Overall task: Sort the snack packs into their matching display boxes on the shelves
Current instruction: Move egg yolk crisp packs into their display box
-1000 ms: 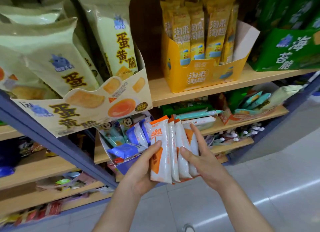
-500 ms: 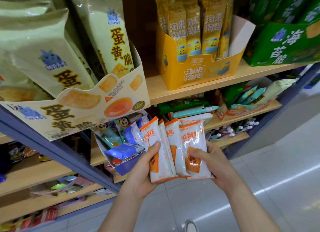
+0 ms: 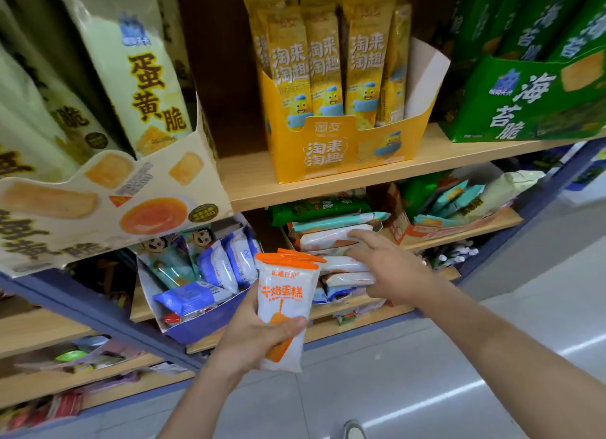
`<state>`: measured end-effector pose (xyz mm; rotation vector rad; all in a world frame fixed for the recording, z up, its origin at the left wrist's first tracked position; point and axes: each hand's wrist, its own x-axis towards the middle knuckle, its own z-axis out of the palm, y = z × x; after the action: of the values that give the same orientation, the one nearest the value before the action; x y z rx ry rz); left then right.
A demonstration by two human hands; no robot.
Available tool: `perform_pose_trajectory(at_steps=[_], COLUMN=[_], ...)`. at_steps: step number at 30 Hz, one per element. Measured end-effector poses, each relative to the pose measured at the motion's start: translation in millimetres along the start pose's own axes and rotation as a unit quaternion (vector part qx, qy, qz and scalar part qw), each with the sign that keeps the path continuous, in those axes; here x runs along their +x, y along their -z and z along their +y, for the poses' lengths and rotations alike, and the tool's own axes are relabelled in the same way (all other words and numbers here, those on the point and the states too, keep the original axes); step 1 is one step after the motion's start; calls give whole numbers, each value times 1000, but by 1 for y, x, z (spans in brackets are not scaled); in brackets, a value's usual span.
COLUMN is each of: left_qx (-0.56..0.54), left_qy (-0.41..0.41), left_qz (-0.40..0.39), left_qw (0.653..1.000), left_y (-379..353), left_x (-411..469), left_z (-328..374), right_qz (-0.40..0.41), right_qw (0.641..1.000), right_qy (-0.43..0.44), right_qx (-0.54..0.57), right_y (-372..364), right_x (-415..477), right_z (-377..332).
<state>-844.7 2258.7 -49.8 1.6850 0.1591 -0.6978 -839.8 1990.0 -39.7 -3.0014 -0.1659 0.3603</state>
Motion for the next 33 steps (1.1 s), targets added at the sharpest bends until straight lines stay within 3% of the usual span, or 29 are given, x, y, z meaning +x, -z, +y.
perform_pose_trajectory(at_steps=[5,9,20,27,33], left_qx=[41,75,110,-17,79], left_qy=[-48,-73,-41,-8,-27], left_qz=[22,29,52,94,58], left_qw=[998,994,992,995,995], left_y=[-16,-22,-37,-37,-37], left_x=[13,19,26,21,22], left_z=[3,9,14,13,17], right_qz=[18,80,51,64,51], right_qw=[999,995,986,986,977], right_qy=[48,67,155,155,196], right_qx=[7,9,-29,-5,-61], right_y=[-12,-29,-15,-8,-2], right_x=[20,15,41,29,35], right_z=[16,27,49,65,66])
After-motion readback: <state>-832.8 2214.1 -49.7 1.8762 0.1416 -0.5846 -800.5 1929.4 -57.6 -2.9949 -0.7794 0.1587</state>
